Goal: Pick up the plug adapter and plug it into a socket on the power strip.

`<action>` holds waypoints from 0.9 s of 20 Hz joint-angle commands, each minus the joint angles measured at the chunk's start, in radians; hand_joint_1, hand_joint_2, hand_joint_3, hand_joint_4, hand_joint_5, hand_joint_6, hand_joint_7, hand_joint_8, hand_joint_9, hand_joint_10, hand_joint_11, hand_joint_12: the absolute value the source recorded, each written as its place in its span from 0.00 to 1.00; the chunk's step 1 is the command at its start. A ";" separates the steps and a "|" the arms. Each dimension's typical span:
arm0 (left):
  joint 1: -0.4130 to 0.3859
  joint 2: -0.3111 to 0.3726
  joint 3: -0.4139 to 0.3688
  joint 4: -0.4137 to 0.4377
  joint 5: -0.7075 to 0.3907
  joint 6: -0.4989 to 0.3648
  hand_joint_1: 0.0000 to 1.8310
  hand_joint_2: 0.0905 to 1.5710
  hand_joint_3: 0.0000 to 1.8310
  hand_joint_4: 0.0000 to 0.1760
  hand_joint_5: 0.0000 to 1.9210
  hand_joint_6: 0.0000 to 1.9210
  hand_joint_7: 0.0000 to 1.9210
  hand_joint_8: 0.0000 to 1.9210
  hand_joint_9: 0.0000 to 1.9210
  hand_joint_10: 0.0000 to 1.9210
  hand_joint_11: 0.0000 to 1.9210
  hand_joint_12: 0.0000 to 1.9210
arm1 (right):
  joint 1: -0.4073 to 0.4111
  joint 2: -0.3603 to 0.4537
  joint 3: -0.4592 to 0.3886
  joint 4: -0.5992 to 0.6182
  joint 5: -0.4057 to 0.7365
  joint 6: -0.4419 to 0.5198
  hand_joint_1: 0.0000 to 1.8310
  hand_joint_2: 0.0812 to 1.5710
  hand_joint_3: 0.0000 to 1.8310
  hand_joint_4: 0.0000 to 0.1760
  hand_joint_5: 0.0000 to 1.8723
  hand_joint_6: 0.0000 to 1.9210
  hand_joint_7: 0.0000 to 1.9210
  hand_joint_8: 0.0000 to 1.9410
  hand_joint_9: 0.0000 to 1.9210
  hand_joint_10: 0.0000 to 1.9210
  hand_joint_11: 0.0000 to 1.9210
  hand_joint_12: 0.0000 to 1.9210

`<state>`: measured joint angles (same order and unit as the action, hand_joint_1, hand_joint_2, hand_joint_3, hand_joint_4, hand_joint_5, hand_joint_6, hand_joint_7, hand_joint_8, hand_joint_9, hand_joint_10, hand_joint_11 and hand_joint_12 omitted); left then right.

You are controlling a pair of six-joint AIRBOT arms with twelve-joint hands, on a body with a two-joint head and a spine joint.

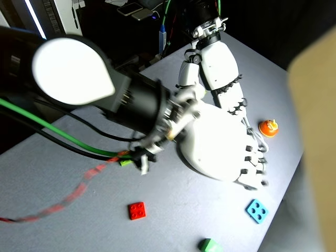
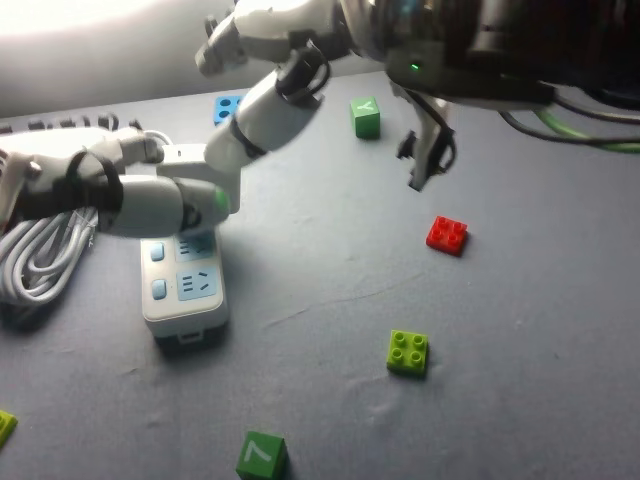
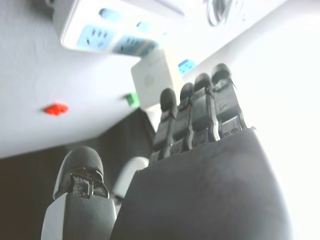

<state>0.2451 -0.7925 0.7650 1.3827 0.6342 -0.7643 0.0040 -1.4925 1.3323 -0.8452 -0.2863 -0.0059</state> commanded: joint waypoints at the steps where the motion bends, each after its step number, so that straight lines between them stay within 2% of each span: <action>1: -0.014 0.011 0.006 0.063 0.009 -0.003 0.00 0.76 0.00 0.02 0.03 0.00 0.03 0.00 0.05 0.00 0.00 0.13 | 0.017 0.027 -0.020 -0.021 0.060 -0.013 0.32 0.62 0.00 0.00 0.24 0.01 0.26 0.01 0.26 0.02 0.05 0.56; 2: -0.022 0.012 0.008 0.066 0.009 -0.003 0.00 0.78 0.00 0.08 0.05 0.00 0.05 0.00 0.08 0.01 0.00 0.22 | 0.016 0.057 -0.059 -0.023 0.059 -0.043 0.32 0.63 0.00 0.00 0.26 0.01 0.29 0.01 0.29 0.02 0.06 0.59; 3: -0.027 0.015 0.009 0.072 0.009 -0.003 0.01 0.79 0.00 0.09 0.08 0.00 0.08 0.00 0.12 0.01 0.00 0.33 | 0.014 0.082 -0.093 -0.025 0.059 -0.069 0.33 0.64 0.00 0.00 0.29 0.01 0.33 0.01 0.33 0.02 0.10 0.62; 4: -0.029 0.016 0.009 0.075 0.009 -0.003 0.03 0.80 0.00 0.07 0.13 0.00 0.17 0.00 0.22 0.02 0.02 0.46 | 0.011 0.101 -0.117 -0.026 0.058 -0.081 0.35 0.65 0.00 0.00 0.37 0.01 0.42 0.02 0.40 0.09 0.16 0.70; 5: -0.031 0.018 0.009 0.076 0.009 -0.003 0.08 0.80 0.00 0.00 0.23 0.01 0.30 0.02 0.34 0.06 0.14 0.51 | 0.003 0.131 -0.155 -0.028 0.056 -0.092 0.32 0.70 0.00 0.00 0.43 0.02 0.48 0.05 0.39 0.35 0.21 0.80; 6: -0.033 0.020 0.008 0.079 0.009 -0.003 0.11 0.80 0.00 0.00 0.29 0.01 0.38 0.02 0.41 0.07 0.19 0.53 | -0.003 0.151 -0.180 -0.028 0.056 -0.096 0.32 0.71 0.00 0.00 0.46 0.04 0.47 0.18 0.34 0.56 0.24 0.86; 7: -0.039 0.022 0.008 0.087 0.006 -0.004 0.11 0.82 0.00 0.00 0.38 0.02 0.47 0.04 0.45 0.19 0.25 0.58 | -0.012 0.174 -0.206 -0.028 0.060 -0.100 0.31 0.74 0.00 0.00 0.44 0.28 0.43 0.46 0.35 0.71 0.29 0.94; 8: -0.045 0.022 0.009 0.103 0.001 -0.004 0.12 0.83 0.00 0.00 0.44 0.03 0.53 0.06 0.46 0.33 0.29 0.63 | -0.019 0.192 -0.224 -0.028 0.070 -0.100 0.31 0.75 0.00 0.00 0.40 0.50 0.40 0.63 0.36 0.79 0.32 0.97; 9: -0.058 0.022 0.010 0.120 -0.004 -0.004 0.13 0.83 0.00 0.00 0.51 0.06 0.56 0.09 0.45 0.48 0.34 0.70 | -0.024 0.209 -0.241 -0.027 0.072 -0.100 0.30 0.76 0.00 0.00 0.39 0.63 0.41 0.73 0.39 0.85 0.36 0.99; 10: -0.075 0.023 0.011 0.126 -0.004 0.009 0.18 0.82 0.00 0.00 0.55 0.26 0.53 0.36 0.42 0.67 0.34 0.84 | -0.027 0.219 -0.252 -0.027 0.072 -0.104 0.31 0.76 0.00 0.00 0.38 0.80 0.43 0.89 0.43 0.97 0.45 1.00; 11: -0.088 0.024 0.010 0.126 -0.005 0.028 0.21 0.82 0.00 0.00 0.53 0.53 0.53 0.61 0.47 0.80 0.41 0.93 | -0.028 0.227 -0.258 -0.027 0.071 -0.104 0.31 0.77 0.00 0.00 0.42 0.93 0.48 0.98 0.53 0.99 0.56 1.00; 12: -0.108 0.025 0.014 0.151 -0.011 0.042 0.22 0.83 0.00 0.00 0.51 0.64 0.52 0.70 0.47 0.84 0.42 0.95 | -0.027 0.236 -0.265 -0.026 0.077 -0.104 0.31 0.77 0.00 0.00 0.42 0.97 0.50 1.00 0.56 1.00 0.59 1.00; 13: -0.116 0.024 0.017 0.159 -0.013 0.052 0.22 0.83 0.00 0.00 0.51 0.64 0.52 0.70 0.47 0.84 0.42 0.95 | -0.025 0.237 -0.265 -0.027 0.079 -0.104 0.31 0.77 0.00 0.00 0.42 0.97 0.50 1.00 0.56 1.00 0.59 1.00; 14: -0.123 0.024 0.021 0.159 -0.018 0.063 0.24 0.83 0.00 0.00 0.54 0.80 0.59 0.85 0.57 0.94 0.55 0.99 | -0.021 0.237 -0.265 -0.027 0.082 -0.104 0.33 0.77 0.00 0.00 0.53 0.99 0.58 1.00 0.65 1.00 0.72 1.00; 15: -0.127 0.024 0.026 0.161 -0.018 0.068 0.22 0.85 0.01 0.00 0.65 0.96 0.68 0.97 0.70 0.99 0.70 1.00 | -0.018 0.239 -0.265 -0.027 0.089 -0.105 0.30 0.81 0.01 0.00 0.58 1.00 0.63 1.00 0.70 1.00 0.77 1.00; 17: -0.142 0.025 0.031 0.164 -0.019 0.084 0.23 0.87 0.00 0.00 0.70 1.00 0.72 1.00 0.74 1.00 0.77 1.00 | -0.014 0.244 -0.269 -0.027 0.092 -0.105 0.28 0.84 0.01 0.00 0.60 1.00 0.66 1.00 0.73 1.00 0.80 1.00; 18: -0.157 0.025 0.034 0.166 -0.019 0.095 0.25 0.87 0.00 0.00 0.67 1.00 0.72 1.00 0.75 1.00 0.78 1.00 | -0.014 0.251 -0.276 -0.027 0.092 -0.107 0.32 0.84 0.01 0.00 0.60 1.00 0.66 1.00 0.74 1.00 0.81 1.00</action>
<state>0.1013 -0.7795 0.7937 1.4803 0.6052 -0.6720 -0.0277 -1.2480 1.0603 -0.8536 -0.2604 -0.1104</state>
